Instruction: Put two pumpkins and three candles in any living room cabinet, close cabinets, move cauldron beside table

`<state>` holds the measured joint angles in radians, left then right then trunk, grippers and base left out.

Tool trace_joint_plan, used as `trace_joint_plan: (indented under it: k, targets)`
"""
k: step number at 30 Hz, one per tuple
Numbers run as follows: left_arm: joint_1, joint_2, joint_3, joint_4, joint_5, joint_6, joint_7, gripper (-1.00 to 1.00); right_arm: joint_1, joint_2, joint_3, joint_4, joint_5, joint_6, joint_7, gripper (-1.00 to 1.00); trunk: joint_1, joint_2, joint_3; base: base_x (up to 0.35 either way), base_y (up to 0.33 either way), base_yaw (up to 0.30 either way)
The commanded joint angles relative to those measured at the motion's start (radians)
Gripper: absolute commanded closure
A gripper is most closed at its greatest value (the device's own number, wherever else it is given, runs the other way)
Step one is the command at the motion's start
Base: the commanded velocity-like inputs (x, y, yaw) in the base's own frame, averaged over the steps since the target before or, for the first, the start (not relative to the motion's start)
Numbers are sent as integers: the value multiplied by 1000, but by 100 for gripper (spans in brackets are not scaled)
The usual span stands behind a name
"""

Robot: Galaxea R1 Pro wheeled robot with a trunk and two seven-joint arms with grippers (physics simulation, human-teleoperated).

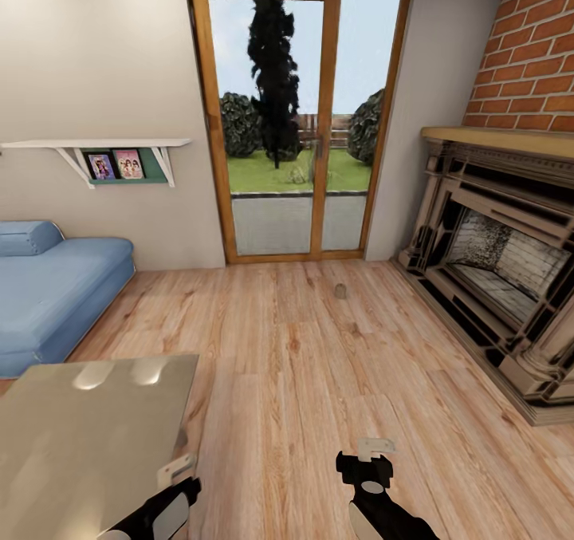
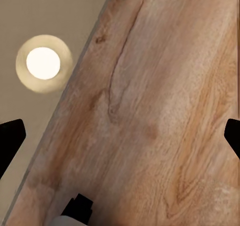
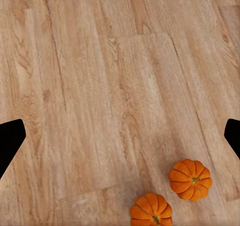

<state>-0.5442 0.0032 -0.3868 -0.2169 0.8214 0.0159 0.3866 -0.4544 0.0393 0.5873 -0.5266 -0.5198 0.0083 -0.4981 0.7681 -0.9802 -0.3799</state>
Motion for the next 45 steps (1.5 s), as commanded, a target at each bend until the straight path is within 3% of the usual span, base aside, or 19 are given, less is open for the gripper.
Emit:
trace_joint_plan:
  k: [1,3,5,8,10,12,17,27,31,32,35,45]
  targets:
    - [0,0,-8,-4,5,3,6,-100,-1,-1,8,-1,-8,1,-8,-100,0,-1,-1,0,0,0]
    - [-1,0,-21,-32,4,12,6,-100,-1,-1,8,-1,-8,1,-8,-100,0,-1,-1,0,0,0]
    - [-2,4,-41,-119,4,54,9,-100,-1,-1,8,-1,-8,1,-8,-100,0,-1,-1,0,0,0]
    - [-2,21,-63,-359,0,300,13,-100,-1,-1,8,-1,-9,1,-8,-100,0,-1,-1,0,0,0]
    - [-2,27,-63,-454,-1,382,14,-100,-1,-1,8,-1,-9,1,-8,-100,0,-1,-1,0,0,0]
    - [-2,31,-63,-503,-1,416,14,-100,-1,-1,8,-1,-9,1,-8,-100,0,-1,-1,0,0,0]
    - [-2,31,-62,-561,3,447,11,-100,-1,-1,8,-1,-8,1,-8,-100,0,-1,-1,0,0,0]
    - [-2,22,-72,-594,6,454,9,-100,-1,0,8,-1,-8,1,-8,-100,0,-1,-1,0,0,0]
    - [-2,-26,-77,-596,6,458,10,-100,-1,0,8,-1,-8,0,-8,-100,0,-1,-1,0,0,0]
    - [-2,-47,-82,-597,5,475,9,-100,-1,0,8,-1,-8,0,-8,-100,0,-1,-1,0,0,0]
    - [-3,-75,-87,-613,6,521,6,-100,-1,-1,8,-1,-8,-1,-8,-100,0,-1,-1,0,0,0]
    - [-3,-89,-91,-683,8,545,5,-100,-1,0,8,-1,-8,-2,-8,-100,0,-1,-1,0,0,0]
